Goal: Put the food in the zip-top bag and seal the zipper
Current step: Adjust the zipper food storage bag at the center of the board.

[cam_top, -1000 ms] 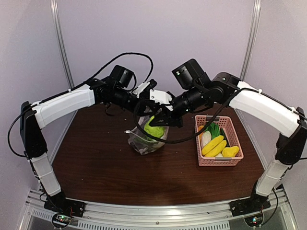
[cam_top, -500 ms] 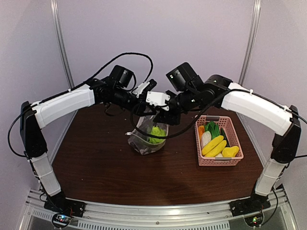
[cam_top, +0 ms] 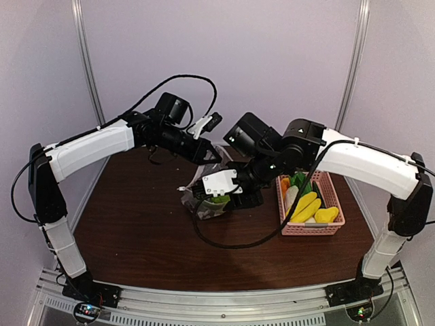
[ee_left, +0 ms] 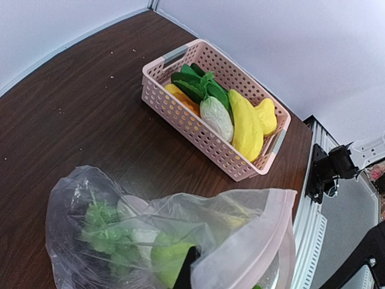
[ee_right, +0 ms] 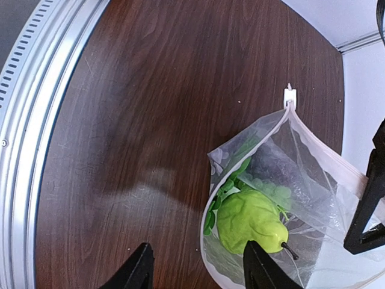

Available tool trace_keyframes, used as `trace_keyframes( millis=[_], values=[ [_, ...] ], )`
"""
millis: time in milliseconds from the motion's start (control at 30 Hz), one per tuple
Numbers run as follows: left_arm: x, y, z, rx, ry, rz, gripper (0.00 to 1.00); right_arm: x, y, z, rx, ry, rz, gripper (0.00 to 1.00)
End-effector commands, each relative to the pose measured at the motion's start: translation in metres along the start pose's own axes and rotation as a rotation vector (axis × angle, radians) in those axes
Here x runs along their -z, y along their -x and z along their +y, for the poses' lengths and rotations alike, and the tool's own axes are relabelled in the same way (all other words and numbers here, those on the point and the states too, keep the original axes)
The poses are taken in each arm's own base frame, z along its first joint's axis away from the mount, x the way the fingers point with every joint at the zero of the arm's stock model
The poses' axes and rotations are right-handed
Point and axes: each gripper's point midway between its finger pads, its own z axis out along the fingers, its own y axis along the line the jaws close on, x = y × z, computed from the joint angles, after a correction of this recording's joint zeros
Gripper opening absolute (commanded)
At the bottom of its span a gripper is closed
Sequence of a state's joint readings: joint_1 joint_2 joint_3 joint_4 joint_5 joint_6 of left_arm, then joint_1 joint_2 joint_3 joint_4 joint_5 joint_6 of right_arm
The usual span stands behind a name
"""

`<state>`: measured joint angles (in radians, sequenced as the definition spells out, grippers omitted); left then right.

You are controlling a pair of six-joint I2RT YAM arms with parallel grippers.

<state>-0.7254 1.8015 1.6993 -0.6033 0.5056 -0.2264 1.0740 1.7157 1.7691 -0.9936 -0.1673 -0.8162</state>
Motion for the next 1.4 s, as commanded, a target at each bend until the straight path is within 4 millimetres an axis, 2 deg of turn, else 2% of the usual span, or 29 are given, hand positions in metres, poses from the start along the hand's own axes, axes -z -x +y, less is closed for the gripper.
trace_keyframes(
  millis=[0,200,300,367,433,467,500,533,600,633,667,700,733,767,800,833,867,900,933,1000,1067,1100,1167,1200,1267,1367],
  values=[
    [0.003,0.005,0.001,-0.005,-0.013,-0.021,0.0,-0.016,-0.018,-0.001,0.014,-0.013,0.098,0.52],
    [0.005,0.005,-0.001,-0.005,-0.016,-0.022,0.0,-0.032,-0.03,-0.005,0.016,-0.04,0.166,0.54],
    [0.007,0.006,-0.003,-0.007,-0.019,-0.025,0.0,-0.039,-0.034,-0.006,0.024,-0.043,0.192,0.51],
    [0.008,0.007,-0.004,-0.009,-0.023,-0.026,0.0,-0.043,-0.036,-0.008,0.032,-0.047,0.214,0.42],
    [0.01,0.01,-0.007,-0.007,-0.031,-0.029,0.0,-0.039,-0.033,-0.012,0.037,-0.057,0.221,0.23],
    [0.013,0.011,-0.008,0.003,-0.028,-0.022,0.0,-0.033,-0.03,-0.016,0.042,-0.067,0.224,0.11],
    [0.018,0.016,-0.01,0.013,-0.016,-0.013,0.0,-0.023,-0.023,-0.024,0.048,-0.095,0.214,0.03],
    [0.029,0.025,-0.016,0.011,0.004,-0.005,0.0,-0.01,-0.014,-0.034,0.053,-0.146,0.195,0.0],
    [0.065,0.054,-0.027,-0.027,0.091,-0.049,0.0,0.025,0.004,-0.061,0.067,-0.305,0.118,0.0],
    [0.08,0.068,-0.021,-0.056,0.173,-0.097,0.0,0.04,0.009,-0.072,0.062,-0.355,0.1,0.0],
    [0.086,0.073,0.0,-0.082,0.276,-0.131,0.0,0.049,0.01,-0.083,0.046,-0.378,0.089,0.0],
    [0.081,0.064,0.036,-0.037,0.375,-0.114,0.0,0.049,0.01,-0.089,0.034,-0.377,0.082,0.0],
    [0.073,0.05,0.058,0.065,0.396,-0.048,0.0,0.052,0.009,-0.095,0.023,-0.382,0.078,0.0],
    [0.064,0.044,0.044,0.103,0.293,0.029,0.0,0.051,0.007,-0.099,0.021,-0.39,0.088,0.0],
    [0.056,0.046,0.015,0.073,0.194,0.062,0.0,0.055,0.008,-0.103,0.022,-0.408,0.085,0.0],
    [0.054,0.049,0.006,0.016,0.239,0.063,0.0,0.06,0.01,-0.106,0.023,-0.426,0.073,0.0],
    [0.049,0.044,0.018,-0.032,0.349,0.081,0.0,0.066,0.014,-0.109,0.02,-0.452,0.048,0.0],
    [0.051,0.041,0.039,-0.032,0.443,0.094,0.0,0.071,0.018,-0.112,0.017,-0.472,0.025,0.0],
    [0.055,0.038,0.051,0.013,0.474,0.114,0.0,0.074,0.021,-0.114,0.014,-0.479,0.009,0.0],
    [0.053,0.033,0.043,0.008,0.421,0.129,0.0,0.076,0.023,-0.112,0.006,-0.468,-0.003,0.0],
    [0.072,0.04,0.07,-0.023,0.598,0.08,0.0,0.072,0.022,-0.111,-0.001,-0.466,-0.01,0.0],
    [0.079,0.05,0.064,-0.016,0.585,0.062,0.0,0.071,0.022,-0.111,-0.003,-0.466,-0.01,0.0],
    [0.085,0.069,0.028,-0.049,0.475,0.011,0.0,0.068,0.023,-0.109,-0.009,-0.451,-0.022,0.0],
    [0.094,0.079,0.028,-0.08,0.526,-0.039,0.0,0.063,0.022,-0.106,-0.002,-0.437,-0.018,0.0],
    [0.106,0.095,0.04,-0.108,0.625,-0.109,0.0,0.054,0.018,-0.106,-0.001,-0.43,0.009,0.0],
    [0.107,0.099,0.038,-0.104,0.584,-0.126,0.0,0.046,0.009,-0.106,-0.005,-0.431,0.042,0.0]
  ],
)
